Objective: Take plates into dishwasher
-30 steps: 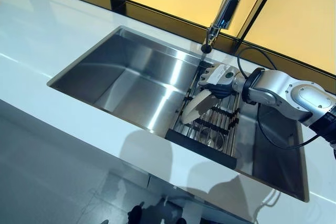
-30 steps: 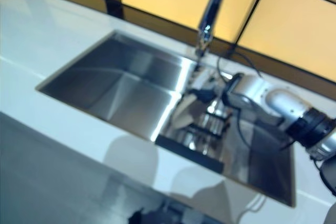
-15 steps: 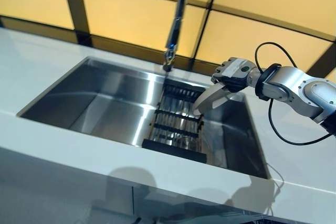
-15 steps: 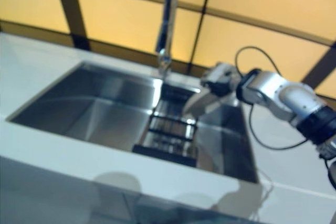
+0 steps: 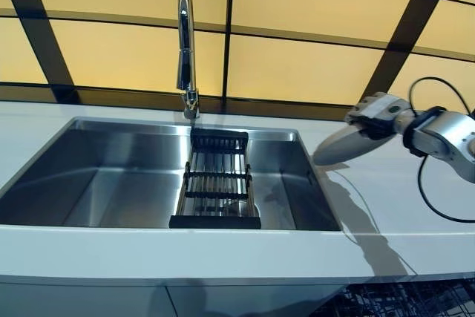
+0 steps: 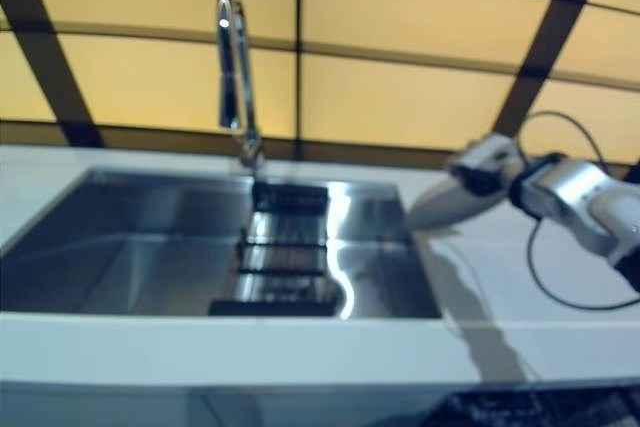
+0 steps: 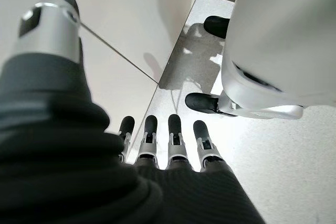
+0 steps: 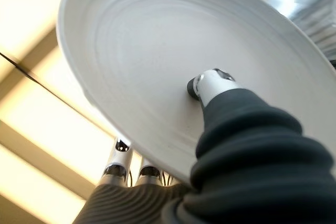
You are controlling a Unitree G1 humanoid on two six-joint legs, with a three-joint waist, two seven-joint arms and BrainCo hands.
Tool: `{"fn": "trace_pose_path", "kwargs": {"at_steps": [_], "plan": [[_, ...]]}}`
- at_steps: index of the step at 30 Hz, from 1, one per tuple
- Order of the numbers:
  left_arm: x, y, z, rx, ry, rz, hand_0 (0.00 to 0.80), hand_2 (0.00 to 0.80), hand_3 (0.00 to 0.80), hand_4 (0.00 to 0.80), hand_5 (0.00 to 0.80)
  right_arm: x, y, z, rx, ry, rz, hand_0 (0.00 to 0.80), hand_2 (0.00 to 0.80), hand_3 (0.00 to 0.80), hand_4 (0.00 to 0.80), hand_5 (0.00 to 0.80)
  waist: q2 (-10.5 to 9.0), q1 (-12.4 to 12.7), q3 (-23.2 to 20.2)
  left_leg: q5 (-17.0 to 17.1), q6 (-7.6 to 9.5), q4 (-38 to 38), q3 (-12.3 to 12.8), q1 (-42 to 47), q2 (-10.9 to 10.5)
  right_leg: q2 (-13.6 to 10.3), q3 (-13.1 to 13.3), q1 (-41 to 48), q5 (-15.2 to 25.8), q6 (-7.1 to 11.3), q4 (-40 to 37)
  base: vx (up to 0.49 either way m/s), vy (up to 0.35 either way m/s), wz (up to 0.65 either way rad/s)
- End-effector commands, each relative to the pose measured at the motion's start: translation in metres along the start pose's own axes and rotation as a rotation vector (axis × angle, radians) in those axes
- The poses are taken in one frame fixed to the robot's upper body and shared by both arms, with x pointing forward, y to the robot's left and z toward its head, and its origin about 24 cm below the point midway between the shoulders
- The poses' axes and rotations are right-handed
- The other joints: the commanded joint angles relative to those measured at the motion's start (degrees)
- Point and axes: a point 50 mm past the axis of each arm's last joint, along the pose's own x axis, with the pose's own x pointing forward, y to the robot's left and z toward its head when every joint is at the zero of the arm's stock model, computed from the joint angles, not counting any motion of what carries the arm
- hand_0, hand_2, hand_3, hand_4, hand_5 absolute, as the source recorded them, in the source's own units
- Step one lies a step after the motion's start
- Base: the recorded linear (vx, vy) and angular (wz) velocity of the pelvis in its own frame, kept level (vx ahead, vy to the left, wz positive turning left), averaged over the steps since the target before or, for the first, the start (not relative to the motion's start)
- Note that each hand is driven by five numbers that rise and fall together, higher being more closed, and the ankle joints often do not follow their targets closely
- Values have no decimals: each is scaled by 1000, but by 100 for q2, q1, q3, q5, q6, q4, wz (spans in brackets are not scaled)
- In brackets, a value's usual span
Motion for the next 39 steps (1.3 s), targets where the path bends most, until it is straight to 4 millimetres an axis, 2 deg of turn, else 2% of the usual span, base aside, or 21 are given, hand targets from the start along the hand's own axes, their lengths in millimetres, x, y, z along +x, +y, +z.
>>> {"fn": "trace_pose_path", "kwargs": {"at_steps": [1, 8, 19, 25, 27, 35, 39], "plan": [[-2, 14, 3, 19, 19, 43, 0, 0, 0, 0, 0, -20, -11, -49, 57, 243, -94, 800, 800, 800, 800, 800, -245, -58, -39, -379, 94, -11, -277, 94, -218, -148, -38, 231, 1, 657, 8, 13, 2, -18], [-3, 18, -2, 14, 33, 50, 0, 0, 0, 0, 0, -67, 35, -86, 116, 447, -30, 800, 800, 800, 800, 800, -191, -398, -35, -404, 140, -11, -74, 96, -201, -44, 232, 108, 89, 685, 8, -6, -5, -18], [-3, 15, 4, 18, 23, 58, 0, 0, 0, 0, 0, -115, 65, -109, 200, 597, 8, 800, 800, 800, 800, 800, -160, -766, -89, -413, 167, -11, 178, 113, -149, 69, 490, -22, 191, 718, 8, 8, -3, -20], [-4, 19, 9, 30, 30, 71, 0, 0, 0, 0, 0, -138, 86, -110, 367, 686, 0, 800, 800, 800, 800, 800, -155, -944, -63, -424, 204, -11, 328, 139, -132, 88, 642, -116, 288, 776, 8, 17, -47, -17], [-4, 20, 8, 37, 38, 76, 0, 0, 0, 0, 0, -147, 100, -107, 437, 718, -3, 800, 800, 800, 800, 800, -146, -984, -17, -426, 222, -11, 390, 148, -114, 92, 686, -151, 324, 790, 8, -1, -74, -18], [-3, 16, 9, 66, 47, 56, 0, 0, 0, 0, 0, -161, 144, -86, 584, 782, 75, 800, 800, 800, 800, 800, -46, -1118, 131, -437, 247, -11, 592, 172, -79, 106, 755, -271, 394, 820, 8, -10, -43, -11], [-3, 15, 9, 80, 46, 52, 0, 0, 0, 0, 0, -164, 156, -79, 642, 790, 107, 800, 800, 800, 800, 800, -7, -1144, 168, -431, 245, -11, 636, 164, -78, 93, 742, -308, 408, 829, 8, -4, -21, -9]]}}
